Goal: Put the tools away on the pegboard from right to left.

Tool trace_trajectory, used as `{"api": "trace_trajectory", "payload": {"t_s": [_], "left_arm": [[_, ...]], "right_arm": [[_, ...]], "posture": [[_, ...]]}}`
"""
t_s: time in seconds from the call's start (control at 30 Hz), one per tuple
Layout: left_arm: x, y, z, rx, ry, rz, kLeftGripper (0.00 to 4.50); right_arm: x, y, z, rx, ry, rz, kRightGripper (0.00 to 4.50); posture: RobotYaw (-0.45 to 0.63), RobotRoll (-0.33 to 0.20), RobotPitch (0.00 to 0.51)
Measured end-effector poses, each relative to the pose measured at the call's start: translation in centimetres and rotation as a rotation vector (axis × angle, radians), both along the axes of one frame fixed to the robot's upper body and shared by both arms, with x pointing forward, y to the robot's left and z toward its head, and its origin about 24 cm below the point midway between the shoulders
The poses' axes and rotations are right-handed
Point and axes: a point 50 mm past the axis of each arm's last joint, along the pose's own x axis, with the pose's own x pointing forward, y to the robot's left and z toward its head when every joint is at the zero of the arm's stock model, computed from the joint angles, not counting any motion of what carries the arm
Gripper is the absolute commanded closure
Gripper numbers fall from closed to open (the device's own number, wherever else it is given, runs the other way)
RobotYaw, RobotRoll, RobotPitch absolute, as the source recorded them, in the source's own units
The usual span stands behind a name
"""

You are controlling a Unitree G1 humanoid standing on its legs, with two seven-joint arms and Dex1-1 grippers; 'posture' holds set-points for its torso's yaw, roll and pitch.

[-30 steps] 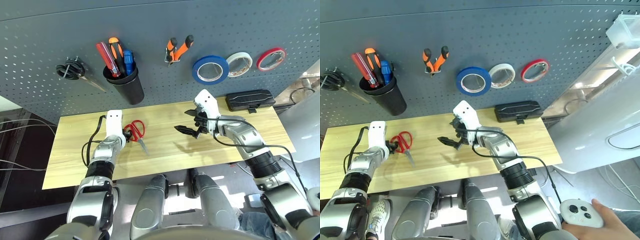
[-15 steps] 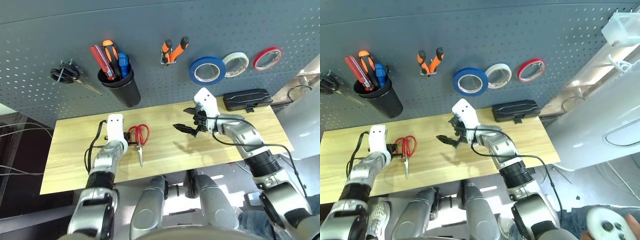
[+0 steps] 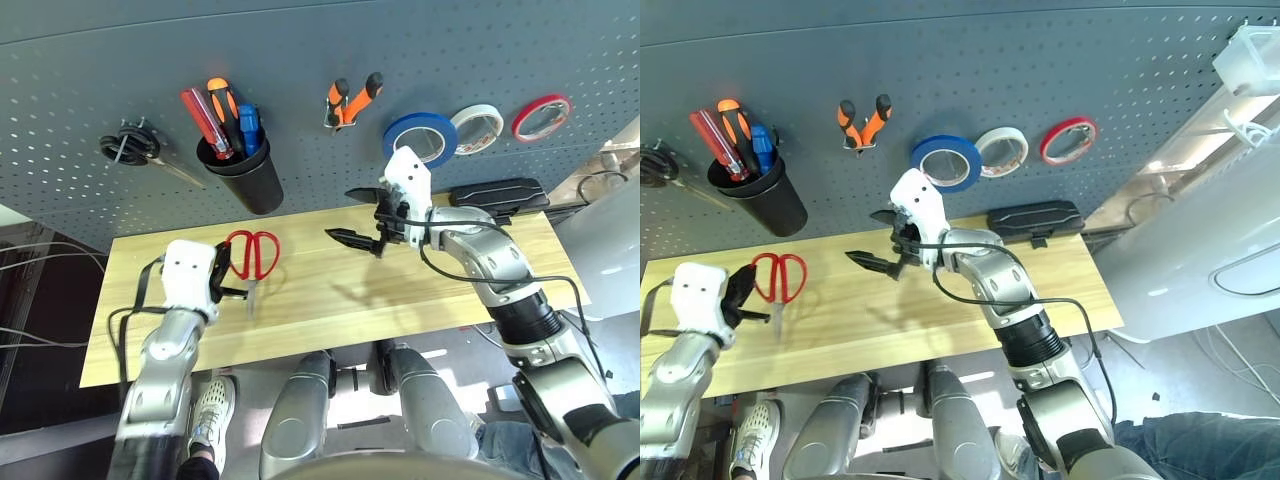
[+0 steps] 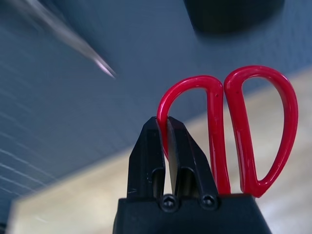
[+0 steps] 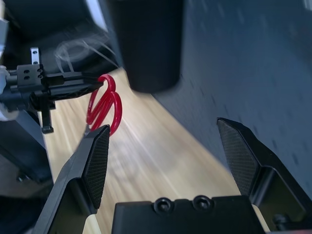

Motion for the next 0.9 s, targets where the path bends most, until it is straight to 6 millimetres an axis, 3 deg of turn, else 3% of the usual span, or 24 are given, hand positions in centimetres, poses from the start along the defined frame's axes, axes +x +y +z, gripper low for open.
{"api": "trace_trajectory", "payload": {"t_s": [0.27,0.63,0.9], "left_arm": [[-0.9,1.6,5.6,-0.018,-0.32,0.168,4.48],[-1.5,2.6,7.8,0.032,-0.386,0.214,4.48],[-0.1,3.6,9.0,0.031,-0.397,0.239,4.48]], "right_arm": [[-0.1,0.7,2.5,0.111,-0.084,0.043,0.0],[0.4,0.6,2.7,0.133,-0.103,0.022,0.0],[0.7,0.8,3.0,0.144,-0.11,0.014,0.0]], "posture": [[0.08,0.0,0.257],[0.09,0.0,0.254],[0.09,0.0,0.254]]}}
